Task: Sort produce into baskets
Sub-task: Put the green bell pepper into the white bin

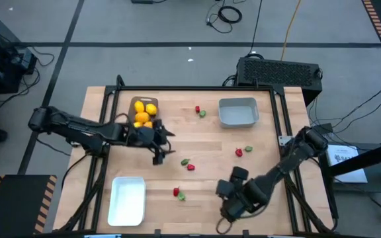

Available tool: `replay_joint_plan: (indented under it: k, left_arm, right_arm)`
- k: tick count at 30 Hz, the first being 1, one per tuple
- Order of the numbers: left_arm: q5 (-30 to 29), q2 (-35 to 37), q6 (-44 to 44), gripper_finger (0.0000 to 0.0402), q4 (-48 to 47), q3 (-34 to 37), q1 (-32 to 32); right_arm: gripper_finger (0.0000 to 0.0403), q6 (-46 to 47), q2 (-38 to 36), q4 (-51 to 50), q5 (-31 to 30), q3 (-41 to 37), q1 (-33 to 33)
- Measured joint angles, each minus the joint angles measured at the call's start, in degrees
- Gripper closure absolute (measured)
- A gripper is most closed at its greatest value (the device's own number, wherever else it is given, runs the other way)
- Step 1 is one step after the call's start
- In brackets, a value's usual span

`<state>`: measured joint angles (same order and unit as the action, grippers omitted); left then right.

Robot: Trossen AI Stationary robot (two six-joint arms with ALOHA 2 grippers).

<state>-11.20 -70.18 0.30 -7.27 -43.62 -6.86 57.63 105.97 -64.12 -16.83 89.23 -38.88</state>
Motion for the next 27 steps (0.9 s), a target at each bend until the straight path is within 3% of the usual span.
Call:
replay_joint_plan:
  k: [6, 14, 21, 27]
  left_arm:
    - [-0.71, -8.78, 1.46, 0.0073, 10.23, 0.00, -5.16]
    - [-0.83, -19.82, 1.55, 0.0073, 23.43, 0.00, -9.82]
    - [-1.52, -27.15, 3.24, 0.0073, 24.11, -1.52, -11.56]
    - [-7.72, -28.98, 1.04, 0.0073, 22.12, -1.95, -9.69]
  right_arm:
    - [0.0106, 9.30, 0.05, -0.50, -8.25, 0.00, -6.82]
    - [0.0106, 15.20, 4.84, -0.68, -24.55, 0.00, -14.17]
    - [0.0106, 15.95, 10.55, -2.16, -27.80, -0.01, -14.29]
    - [0.0106, 16.65, 14.79, -2.57, -29.64, -0.02, -12.43]
